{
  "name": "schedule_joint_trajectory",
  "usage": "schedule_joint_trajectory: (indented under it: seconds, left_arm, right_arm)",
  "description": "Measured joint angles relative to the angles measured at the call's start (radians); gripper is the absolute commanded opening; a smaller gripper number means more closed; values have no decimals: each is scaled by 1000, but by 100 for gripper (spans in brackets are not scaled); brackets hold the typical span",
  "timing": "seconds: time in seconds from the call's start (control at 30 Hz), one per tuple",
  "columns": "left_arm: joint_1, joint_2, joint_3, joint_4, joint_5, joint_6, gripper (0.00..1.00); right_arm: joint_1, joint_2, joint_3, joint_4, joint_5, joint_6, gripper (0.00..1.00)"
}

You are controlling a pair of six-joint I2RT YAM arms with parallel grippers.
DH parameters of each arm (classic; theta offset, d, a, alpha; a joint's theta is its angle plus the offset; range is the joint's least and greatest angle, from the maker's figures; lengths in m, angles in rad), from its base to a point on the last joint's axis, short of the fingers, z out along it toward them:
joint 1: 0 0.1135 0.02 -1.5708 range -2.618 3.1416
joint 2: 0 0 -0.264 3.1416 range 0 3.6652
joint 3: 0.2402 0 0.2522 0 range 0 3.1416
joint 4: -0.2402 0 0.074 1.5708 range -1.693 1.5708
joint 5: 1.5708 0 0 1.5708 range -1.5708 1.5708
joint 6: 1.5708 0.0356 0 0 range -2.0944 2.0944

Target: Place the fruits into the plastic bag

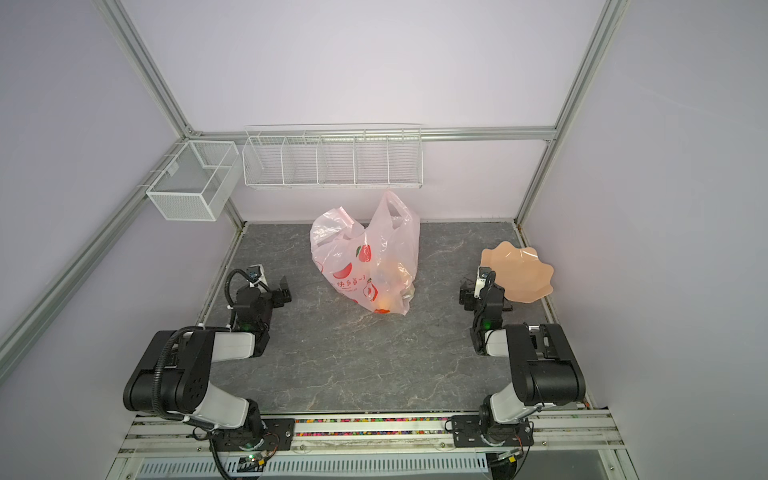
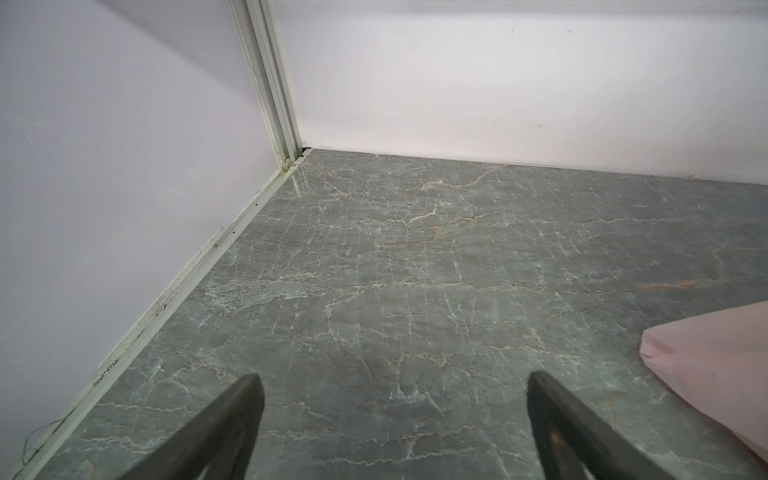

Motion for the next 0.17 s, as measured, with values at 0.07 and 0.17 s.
schedule_joint_trajectory:
  seconds: [0.07, 0.17]
  left_arm:
    - [0, 0, 0, 0, 2, 0, 99]
    - [0, 0, 0, 0, 5, 0, 99]
  right_arm:
    - [0, 0, 0, -4, 1, 0, 89]
    - [0, 0, -1, -5, 1, 0, 89]
